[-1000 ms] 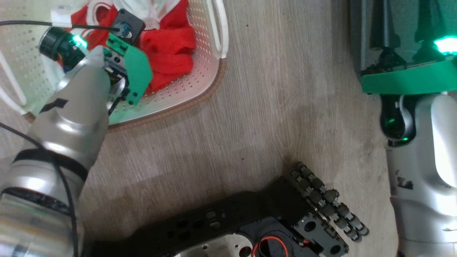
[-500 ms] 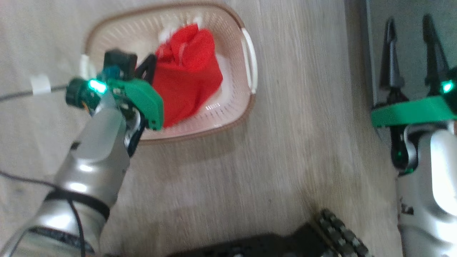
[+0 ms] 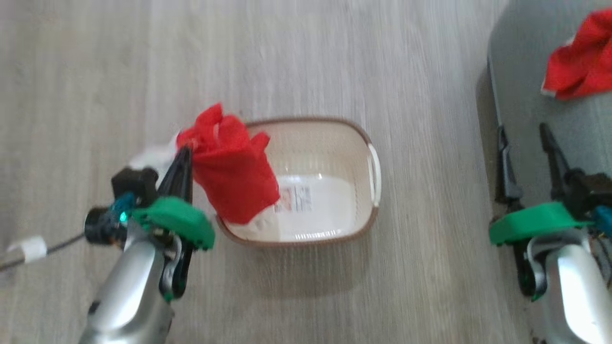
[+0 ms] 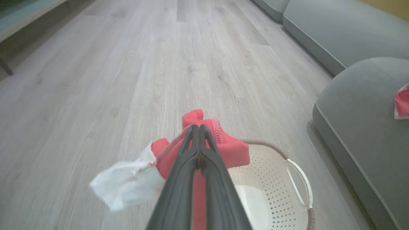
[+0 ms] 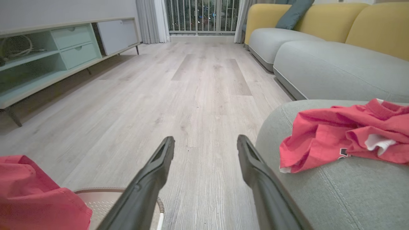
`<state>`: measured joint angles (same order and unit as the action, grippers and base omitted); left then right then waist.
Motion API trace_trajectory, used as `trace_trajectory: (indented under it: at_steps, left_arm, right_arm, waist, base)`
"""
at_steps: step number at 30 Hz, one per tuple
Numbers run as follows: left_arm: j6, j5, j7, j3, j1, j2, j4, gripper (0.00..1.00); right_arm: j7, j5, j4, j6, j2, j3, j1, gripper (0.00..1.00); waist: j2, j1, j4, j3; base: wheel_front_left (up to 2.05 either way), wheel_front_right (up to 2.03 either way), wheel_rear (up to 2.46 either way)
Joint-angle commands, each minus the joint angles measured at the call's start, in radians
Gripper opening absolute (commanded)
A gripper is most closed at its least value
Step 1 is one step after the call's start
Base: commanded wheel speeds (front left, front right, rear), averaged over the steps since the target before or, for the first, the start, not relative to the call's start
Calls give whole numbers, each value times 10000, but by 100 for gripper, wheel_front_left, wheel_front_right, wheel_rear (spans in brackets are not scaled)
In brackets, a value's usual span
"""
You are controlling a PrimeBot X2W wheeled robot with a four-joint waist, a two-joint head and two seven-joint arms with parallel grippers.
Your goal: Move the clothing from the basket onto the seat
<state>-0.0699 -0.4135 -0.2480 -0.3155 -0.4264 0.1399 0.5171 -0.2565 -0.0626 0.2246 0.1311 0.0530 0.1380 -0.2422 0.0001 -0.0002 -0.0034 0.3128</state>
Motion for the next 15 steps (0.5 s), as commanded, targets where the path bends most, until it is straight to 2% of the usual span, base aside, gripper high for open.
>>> trace_trajectory:
  at_steps: [1,6,15]
  left_arm:
    - [-176,58,-136,528,273,324,-745,0]
    - [-464,199,-136,878,1416,353,-1791,0]
    - [-665,207,-137,1046,2491,329,-2444,0]
  right_arm:
    - [-53,76,-209,-4,56,-326,174,100]
    - [-53,76,109,-4,163,-741,684,100]
    - [-53,-35,345,-4,122,-922,1414,100]
  waist:
    - [-1,2,595,-1125]
    - [-1,2,647,-1831]
    - [-1,2,595,-2715]
  base:
    - [0,0,0]
    - [0,0,0]
    - [0,0,0]
